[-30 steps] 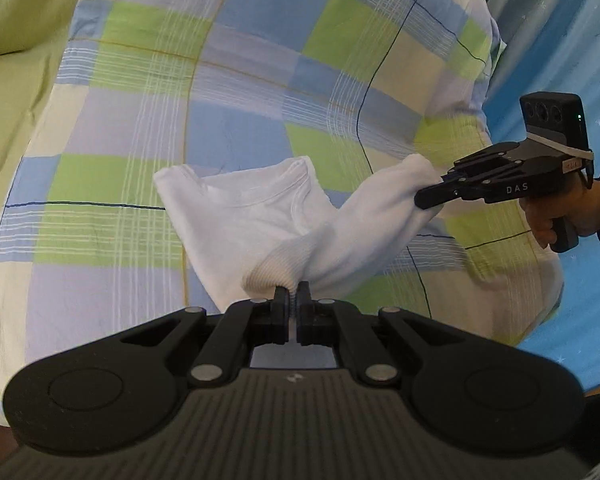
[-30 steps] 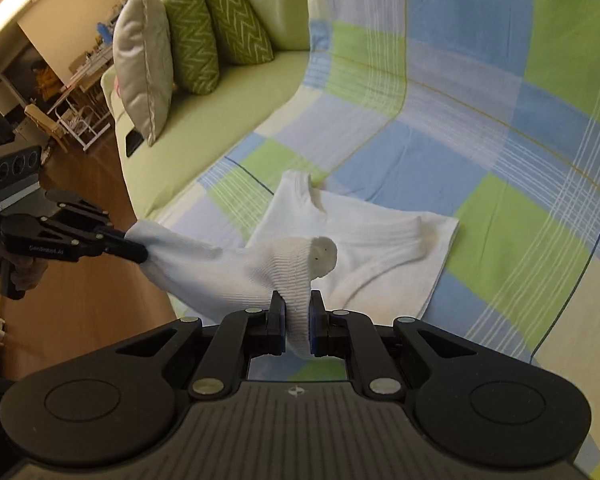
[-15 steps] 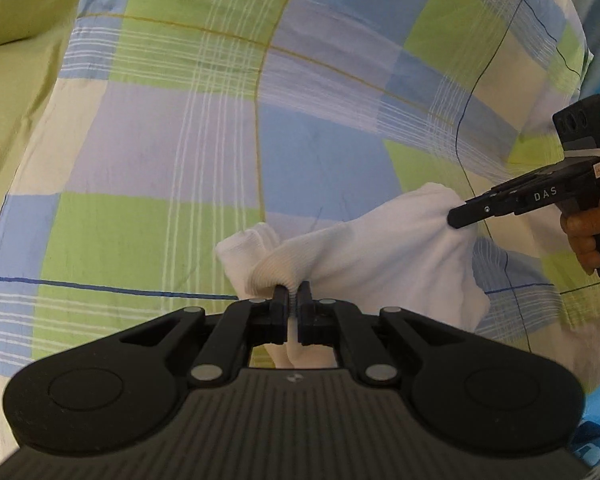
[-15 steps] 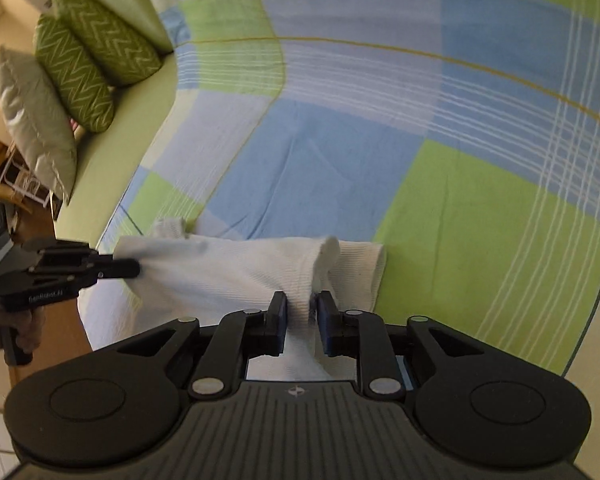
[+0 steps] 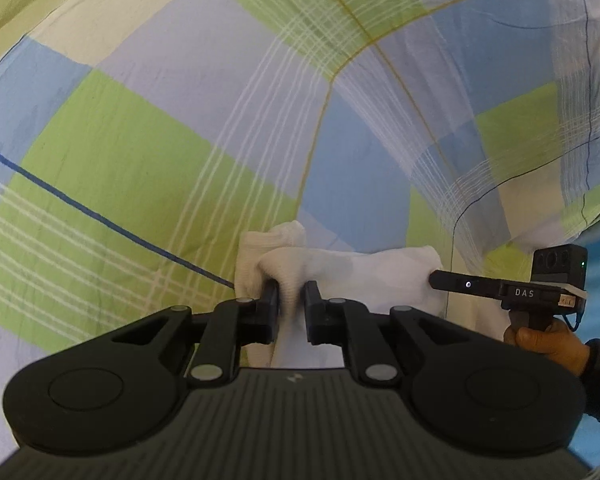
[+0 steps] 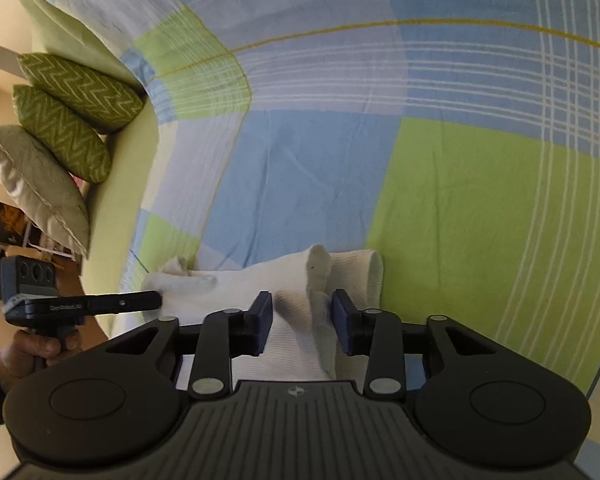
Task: Fold clothes
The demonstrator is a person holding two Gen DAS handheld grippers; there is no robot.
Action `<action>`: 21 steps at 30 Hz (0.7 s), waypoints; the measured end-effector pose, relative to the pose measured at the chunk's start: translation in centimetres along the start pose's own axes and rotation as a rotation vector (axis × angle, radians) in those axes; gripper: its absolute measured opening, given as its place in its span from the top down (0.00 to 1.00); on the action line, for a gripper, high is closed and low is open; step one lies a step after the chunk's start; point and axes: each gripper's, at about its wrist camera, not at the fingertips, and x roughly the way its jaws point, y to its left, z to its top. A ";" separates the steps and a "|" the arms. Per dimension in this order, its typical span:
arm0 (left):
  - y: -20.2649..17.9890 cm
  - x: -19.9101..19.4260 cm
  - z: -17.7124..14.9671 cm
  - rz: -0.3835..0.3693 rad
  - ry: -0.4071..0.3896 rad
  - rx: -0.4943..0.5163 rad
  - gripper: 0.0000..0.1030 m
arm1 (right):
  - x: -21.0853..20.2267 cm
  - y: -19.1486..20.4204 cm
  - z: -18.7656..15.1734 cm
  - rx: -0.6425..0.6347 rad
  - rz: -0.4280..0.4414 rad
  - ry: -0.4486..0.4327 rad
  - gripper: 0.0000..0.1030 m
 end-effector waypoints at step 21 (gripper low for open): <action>-2.7 -0.9 0.7 0.152 -0.044 0.447 0.82 | -1.7 0.1 -2.0 0.003 -0.032 -0.087 0.77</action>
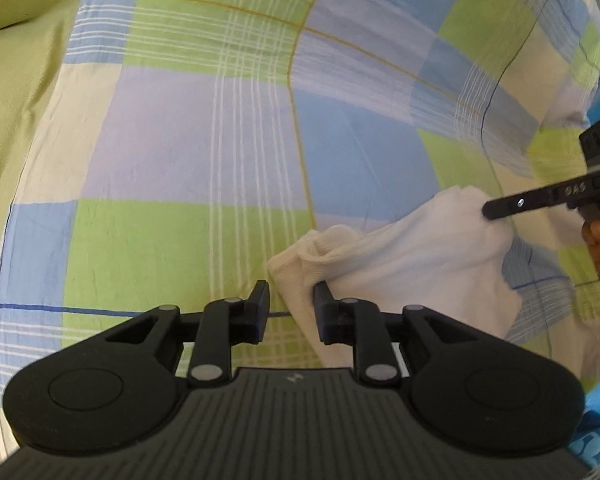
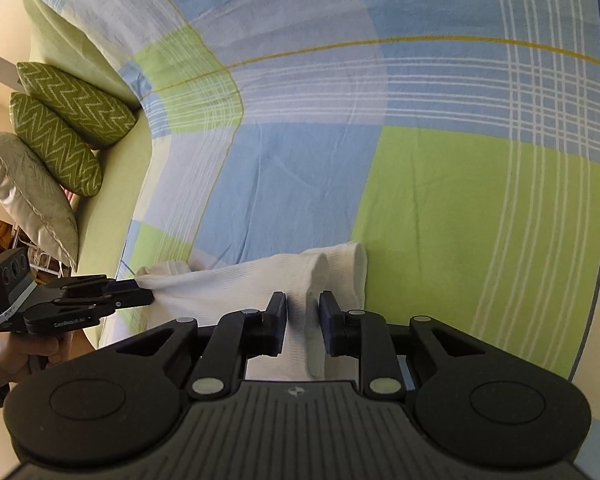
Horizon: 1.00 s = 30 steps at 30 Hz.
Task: Fold clothes
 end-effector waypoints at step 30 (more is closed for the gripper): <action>-1.9 -2.7 -0.7 0.002 -0.022 0.157 0.77 | -2.2 2.6 -4.4 -0.016 -0.163 -0.148 0.82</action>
